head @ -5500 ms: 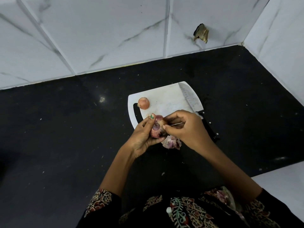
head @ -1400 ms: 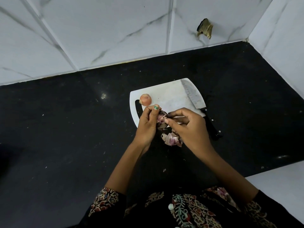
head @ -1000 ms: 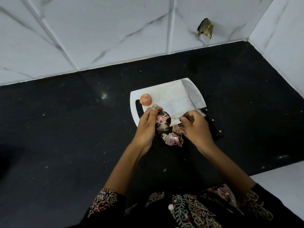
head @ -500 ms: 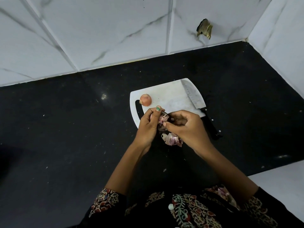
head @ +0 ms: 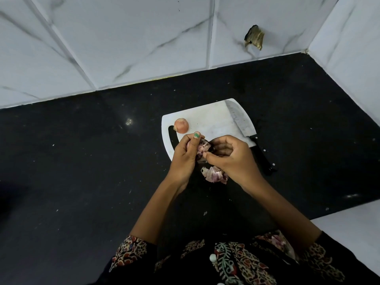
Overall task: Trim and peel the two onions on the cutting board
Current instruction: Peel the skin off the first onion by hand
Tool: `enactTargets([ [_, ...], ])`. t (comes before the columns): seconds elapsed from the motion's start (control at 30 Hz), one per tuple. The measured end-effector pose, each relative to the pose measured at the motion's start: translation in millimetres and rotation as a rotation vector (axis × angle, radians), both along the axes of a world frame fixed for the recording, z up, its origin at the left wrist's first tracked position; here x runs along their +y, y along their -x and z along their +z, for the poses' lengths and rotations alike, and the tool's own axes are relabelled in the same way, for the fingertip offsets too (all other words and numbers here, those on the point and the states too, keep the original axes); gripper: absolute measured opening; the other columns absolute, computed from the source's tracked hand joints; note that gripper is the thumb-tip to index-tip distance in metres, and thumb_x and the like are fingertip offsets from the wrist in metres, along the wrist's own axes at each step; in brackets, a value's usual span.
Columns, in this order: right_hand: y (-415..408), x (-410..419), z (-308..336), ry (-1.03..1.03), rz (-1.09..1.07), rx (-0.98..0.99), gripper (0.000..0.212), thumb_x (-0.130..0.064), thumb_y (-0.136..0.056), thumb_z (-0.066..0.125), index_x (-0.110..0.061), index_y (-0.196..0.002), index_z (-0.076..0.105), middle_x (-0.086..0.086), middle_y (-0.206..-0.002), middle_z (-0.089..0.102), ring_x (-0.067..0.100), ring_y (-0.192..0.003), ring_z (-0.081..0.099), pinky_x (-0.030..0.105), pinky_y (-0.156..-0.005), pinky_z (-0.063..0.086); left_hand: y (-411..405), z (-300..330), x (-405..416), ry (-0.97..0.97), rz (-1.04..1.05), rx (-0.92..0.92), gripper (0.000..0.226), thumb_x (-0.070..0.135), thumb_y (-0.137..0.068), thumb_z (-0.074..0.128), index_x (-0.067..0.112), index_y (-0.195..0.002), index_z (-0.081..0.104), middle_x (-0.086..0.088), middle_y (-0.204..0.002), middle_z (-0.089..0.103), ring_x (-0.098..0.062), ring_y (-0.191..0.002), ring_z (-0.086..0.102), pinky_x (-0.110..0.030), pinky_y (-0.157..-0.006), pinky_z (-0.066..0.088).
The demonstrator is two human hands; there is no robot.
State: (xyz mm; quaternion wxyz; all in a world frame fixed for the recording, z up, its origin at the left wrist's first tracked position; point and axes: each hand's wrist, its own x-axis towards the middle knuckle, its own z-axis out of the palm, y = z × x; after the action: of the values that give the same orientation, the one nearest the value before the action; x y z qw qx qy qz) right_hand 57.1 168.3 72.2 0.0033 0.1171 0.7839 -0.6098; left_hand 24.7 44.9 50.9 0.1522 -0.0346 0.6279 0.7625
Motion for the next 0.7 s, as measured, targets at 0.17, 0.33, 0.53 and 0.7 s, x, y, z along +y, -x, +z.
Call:
enactTargets([
  [0.17,1.3,3.6,-0.3,-0.046,-0.012,0.028,0.022,-0.004,-0.073,0.073,-0.023,-0.081,0.065,-0.006,-0.079,0.07,0.004,-0.073,0.067,0.02,-0.07,0.055,-0.1,0.2,0.8,-0.019,0.011,-0.048,0.031,0.033,-0.1,0.041,0.009,-0.097,0.061,-0.005,-0.084,0.065,-0.013,-0.078,0.064,-0.025,-0.07,0.054],
  [0.33,0.8,5.0,-2.5,0.007,-0.058,0.029,0.012,-0.006,-0.079,0.071,-0.015,-0.086,0.069,-0.003,-0.081,0.072,0.007,-0.076,0.069,0.022,-0.072,0.056,0.5,0.1,2.2,-0.012,0.019,-0.038,0.029,0.033,-0.099,0.043,0.01,-0.094,0.06,-0.005,-0.083,0.064,-0.014,-0.079,0.063,-0.026,-0.073,0.054],
  [0.53,-0.2,1.4,-4.6,0.024,-0.03,0.006,0.019,-0.012,-0.072,0.079,-0.018,-0.086,0.067,-0.003,-0.08,0.072,0.008,-0.074,0.07,0.022,-0.069,0.057,-0.7,0.2,2.8,0.014,0.004,0.007,0.027,0.029,-0.099,0.043,0.006,-0.098,0.058,-0.006,-0.082,0.06,-0.011,-0.073,0.059,-0.022,-0.066,0.051],
  [0.7,0.1,3.6,-6.6,-0.042,-0.048,0.03,0.015,-0.004,-0.076,0.069,-0.017,-0.084,0.069,-0.002,-0.079,0.072,0.01,-0.074,0.07,0.027,-0.073,0.058,-1.4,0.5,1.4,-0.016,0.036,-0.079,0.03,0.034,-0.099,0.042,0.011,-0.096,0.062,-0.009,-0.088,0.066,-0.017,-0.08,0.066,-0.026,-0.071,0.055],
])
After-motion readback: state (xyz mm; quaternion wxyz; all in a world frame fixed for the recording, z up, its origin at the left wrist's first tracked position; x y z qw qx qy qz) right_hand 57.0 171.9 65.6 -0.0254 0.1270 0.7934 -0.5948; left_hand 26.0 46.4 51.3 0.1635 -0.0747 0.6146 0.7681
